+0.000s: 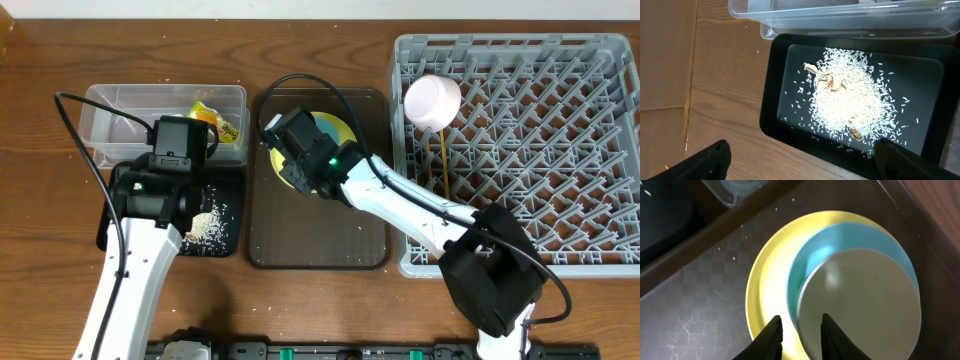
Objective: Sort waste into correct bins and load items into the dishwasher rack
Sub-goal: 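Move the right gripper to the white cup in the yellow plate stack, then grasp the white cup with the right gripper and lift it, then place the white cup upside down in the grey rack and release, then move the right gripper to the blue bowl and grip its rim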
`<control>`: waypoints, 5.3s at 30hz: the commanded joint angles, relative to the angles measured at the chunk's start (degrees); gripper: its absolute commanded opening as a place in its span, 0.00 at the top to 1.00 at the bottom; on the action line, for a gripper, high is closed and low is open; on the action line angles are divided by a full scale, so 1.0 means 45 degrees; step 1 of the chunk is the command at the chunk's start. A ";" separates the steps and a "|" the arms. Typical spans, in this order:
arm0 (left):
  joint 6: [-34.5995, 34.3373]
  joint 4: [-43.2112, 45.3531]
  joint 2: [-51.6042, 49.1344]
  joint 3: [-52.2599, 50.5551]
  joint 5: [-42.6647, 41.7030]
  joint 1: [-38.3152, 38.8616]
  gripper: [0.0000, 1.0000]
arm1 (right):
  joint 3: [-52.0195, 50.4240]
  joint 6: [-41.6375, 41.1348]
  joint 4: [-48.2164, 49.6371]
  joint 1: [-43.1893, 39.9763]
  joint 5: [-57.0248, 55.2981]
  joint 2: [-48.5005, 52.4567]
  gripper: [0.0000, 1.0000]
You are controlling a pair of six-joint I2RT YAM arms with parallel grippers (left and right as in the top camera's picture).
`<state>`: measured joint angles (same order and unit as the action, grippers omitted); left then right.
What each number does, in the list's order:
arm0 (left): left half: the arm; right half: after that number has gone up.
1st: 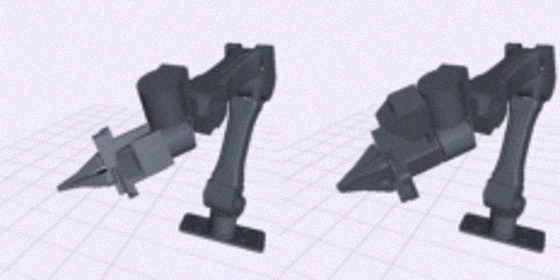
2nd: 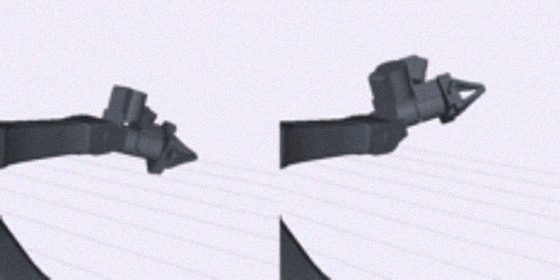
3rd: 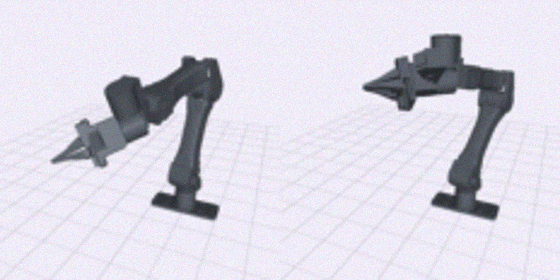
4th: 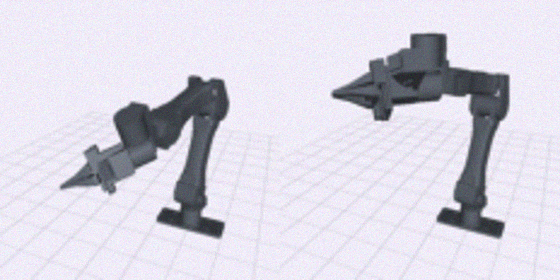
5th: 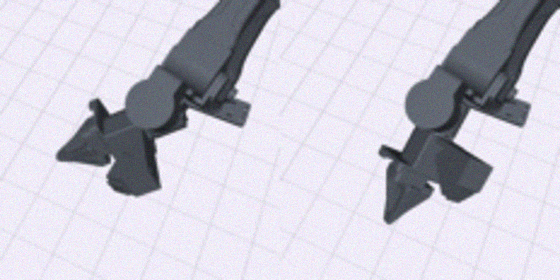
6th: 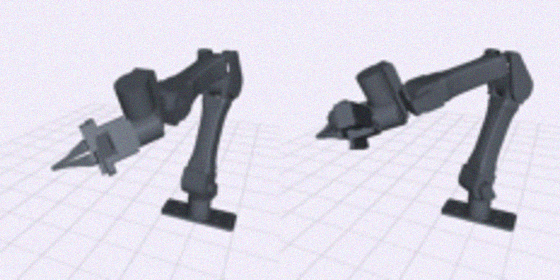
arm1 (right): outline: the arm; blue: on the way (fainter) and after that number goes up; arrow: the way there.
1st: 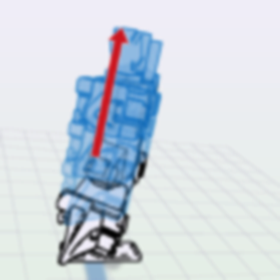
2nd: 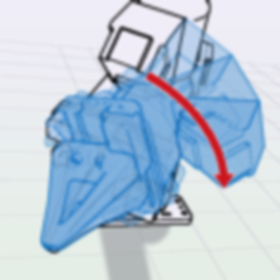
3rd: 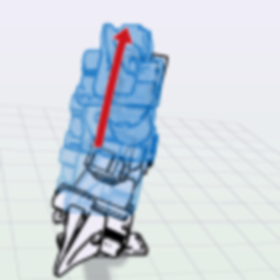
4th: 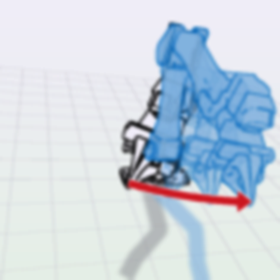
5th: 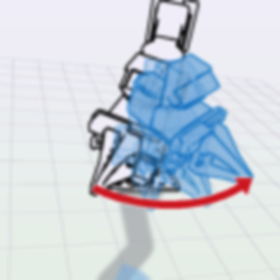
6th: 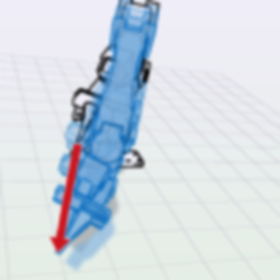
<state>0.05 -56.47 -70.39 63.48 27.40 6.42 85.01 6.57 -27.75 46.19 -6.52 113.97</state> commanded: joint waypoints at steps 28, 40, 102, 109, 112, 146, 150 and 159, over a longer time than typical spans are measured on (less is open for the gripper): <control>0.0078 -0.0019 -0.0015 0.0117 0.0160 -0.0053 0.06 | 0.0845 -0.1035 -0.0321 -0.1627 0.2613 -0.1146 0.99; 0.0078 -0.0015 -0.0015 0.0117 0.0160 -0.0053 0.06 | 0.0967 -0.2404 -0.2574 -0.6154 1.0025 -0.4138 0.99; 0.0078 -0.0015 -0.0015 0.0117 0.0160 -0.0053 0.06 | -0.4818 0.1156 -0.3322 -1.1429 1.1424 -0.3478 0.92; 0.0078 -0.0015 -0.0015 0.0117 0.0160 -0.0053 0.06 | -0.4235 0.0602 -0.3876 -1.1429 0.9277 -0.4755 0.86; 0.0078 -0.0015 -0.0015 0.0117 0.0160 -0.0053 0.06 | -0.4124 0.0165 -0.3881 -1.1429 0.8238 -0.5459 0.84; 0.0078 -0.0015 -0.0015 0.0117 0.0160 -0.0053 0.06 | -0.3866 -0.0685 -0.1632 -0.3385 0.0699 -0.8048 0.57; 0.0078 -0.0019 -0.0015 0.0117 0.0160 -0.0053 0.06 | -0.2992 -0.0743 -0.1914 -0.2793 0.0699 -0.7198 0.56; 0.0078 -0.0019 -0.0015 0.0117 0.0160 -0.0053 0.06 | 0.2419 -0.0583 -0.5600 -0.2239 0.0792 -0.3361 0.57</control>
<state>0.08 -56.51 -70.39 63.48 27.40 6.42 89.08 3.92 -50.63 34.72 -2.37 94.35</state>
